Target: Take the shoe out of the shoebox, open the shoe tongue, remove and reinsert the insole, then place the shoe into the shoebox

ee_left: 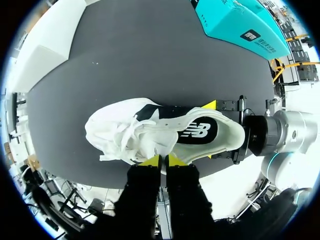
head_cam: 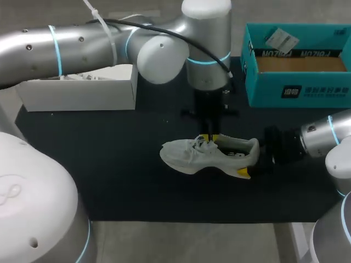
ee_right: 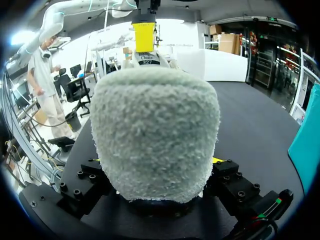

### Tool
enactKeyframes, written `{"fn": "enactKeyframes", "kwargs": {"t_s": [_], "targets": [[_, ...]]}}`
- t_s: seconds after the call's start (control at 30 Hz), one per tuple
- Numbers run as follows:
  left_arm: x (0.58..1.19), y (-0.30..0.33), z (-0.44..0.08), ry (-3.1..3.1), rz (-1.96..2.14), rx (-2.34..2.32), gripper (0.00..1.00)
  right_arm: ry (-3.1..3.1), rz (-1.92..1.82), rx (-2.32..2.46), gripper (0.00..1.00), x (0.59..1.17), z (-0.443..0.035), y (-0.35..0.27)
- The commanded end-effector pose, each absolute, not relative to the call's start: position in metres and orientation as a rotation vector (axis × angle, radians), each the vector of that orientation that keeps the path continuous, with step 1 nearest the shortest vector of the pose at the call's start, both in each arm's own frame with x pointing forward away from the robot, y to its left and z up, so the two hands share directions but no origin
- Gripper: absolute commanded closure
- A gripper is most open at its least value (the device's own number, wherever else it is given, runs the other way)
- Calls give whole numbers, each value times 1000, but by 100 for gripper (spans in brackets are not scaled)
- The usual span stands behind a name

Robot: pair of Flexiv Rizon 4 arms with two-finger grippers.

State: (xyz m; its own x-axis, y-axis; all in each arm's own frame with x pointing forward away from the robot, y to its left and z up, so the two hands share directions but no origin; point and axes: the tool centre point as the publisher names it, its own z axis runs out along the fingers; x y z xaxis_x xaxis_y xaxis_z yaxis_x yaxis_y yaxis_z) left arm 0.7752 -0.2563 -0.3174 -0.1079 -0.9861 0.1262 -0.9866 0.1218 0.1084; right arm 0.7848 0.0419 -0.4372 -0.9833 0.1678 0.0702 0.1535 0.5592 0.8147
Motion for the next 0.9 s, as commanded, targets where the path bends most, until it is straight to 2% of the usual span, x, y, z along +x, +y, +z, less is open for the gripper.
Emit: {"fn": "enactKeyframes", "kwargs": {"t_s": [0.03,0.57,0.9], "targets": [[778,-245,-315,-2129,102,1920,100,2761,1436,287,100,785,-444,46],[788,-214,-277,-1976,266,1909,100,2761,1436,287,100,785,-444,46],[793,-182,-300,-1907,204,2016,100,2761,1436,287,100,785,-444,46]]}}
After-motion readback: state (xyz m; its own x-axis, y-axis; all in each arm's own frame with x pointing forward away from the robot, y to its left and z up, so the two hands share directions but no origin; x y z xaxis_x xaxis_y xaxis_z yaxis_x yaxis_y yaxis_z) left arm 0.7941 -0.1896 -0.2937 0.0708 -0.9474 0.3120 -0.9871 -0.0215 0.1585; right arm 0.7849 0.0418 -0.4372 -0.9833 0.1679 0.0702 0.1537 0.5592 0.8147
